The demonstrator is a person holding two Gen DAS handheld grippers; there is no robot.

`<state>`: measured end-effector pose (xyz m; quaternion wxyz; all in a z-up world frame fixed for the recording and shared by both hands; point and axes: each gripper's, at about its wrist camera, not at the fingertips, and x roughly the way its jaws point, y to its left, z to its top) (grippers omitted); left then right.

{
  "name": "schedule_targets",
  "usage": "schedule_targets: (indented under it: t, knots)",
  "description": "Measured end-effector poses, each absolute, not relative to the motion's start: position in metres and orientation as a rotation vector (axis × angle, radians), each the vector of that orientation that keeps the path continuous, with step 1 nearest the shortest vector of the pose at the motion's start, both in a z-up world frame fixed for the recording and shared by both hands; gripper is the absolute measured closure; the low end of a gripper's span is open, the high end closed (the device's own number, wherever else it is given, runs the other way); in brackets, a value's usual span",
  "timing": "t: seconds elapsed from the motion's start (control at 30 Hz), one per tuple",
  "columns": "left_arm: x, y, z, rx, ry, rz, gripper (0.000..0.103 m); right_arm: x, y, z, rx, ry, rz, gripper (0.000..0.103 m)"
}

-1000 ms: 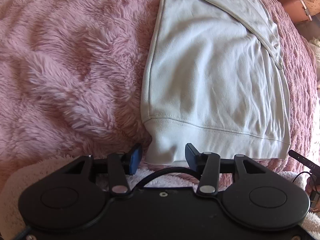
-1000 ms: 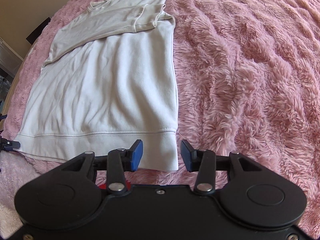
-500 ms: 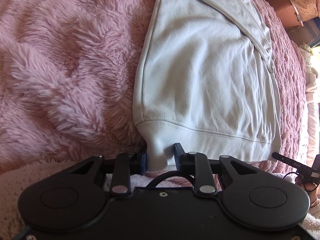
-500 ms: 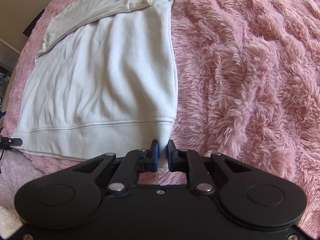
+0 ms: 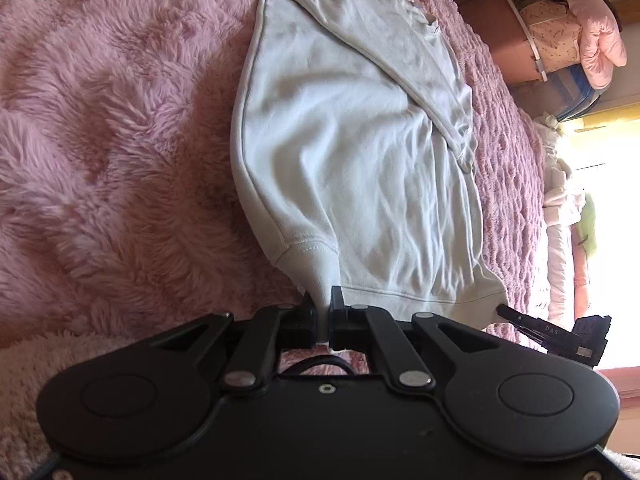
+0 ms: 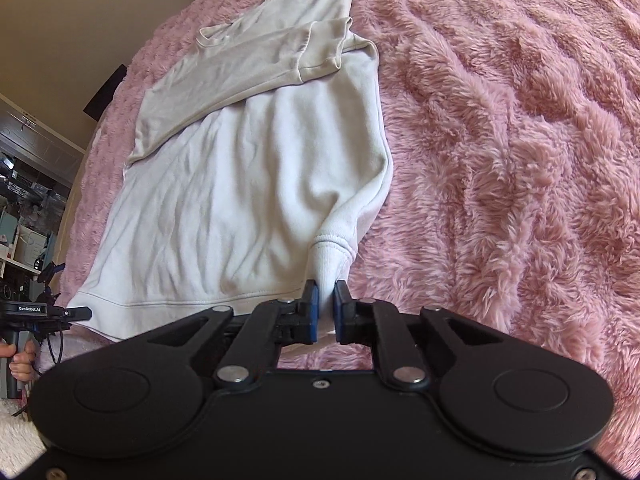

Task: Fold small clothes
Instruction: 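Close both grippers on the hem corners of the sweatshirt, then lift the hem with both grippers, fold it toward the collar, release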

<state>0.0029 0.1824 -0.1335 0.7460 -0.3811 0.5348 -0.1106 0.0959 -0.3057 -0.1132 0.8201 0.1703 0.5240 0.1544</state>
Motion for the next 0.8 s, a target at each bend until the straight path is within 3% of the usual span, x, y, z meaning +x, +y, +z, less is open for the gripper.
schedule_targets:
  t: [0.4,0.8]
  knots:
    - [0.044,0.186,-0.096,-0.818,1.032,-0.302,0.102,0.12,-0.306,-0.09,0.435,0.964,0.313,0.095]
    - [0.134,0.214,-0.055,-0.865,0.842,-0.339,0.102,0.179,-0.298,-0.058,0.525,0.769,0.283,0.095]
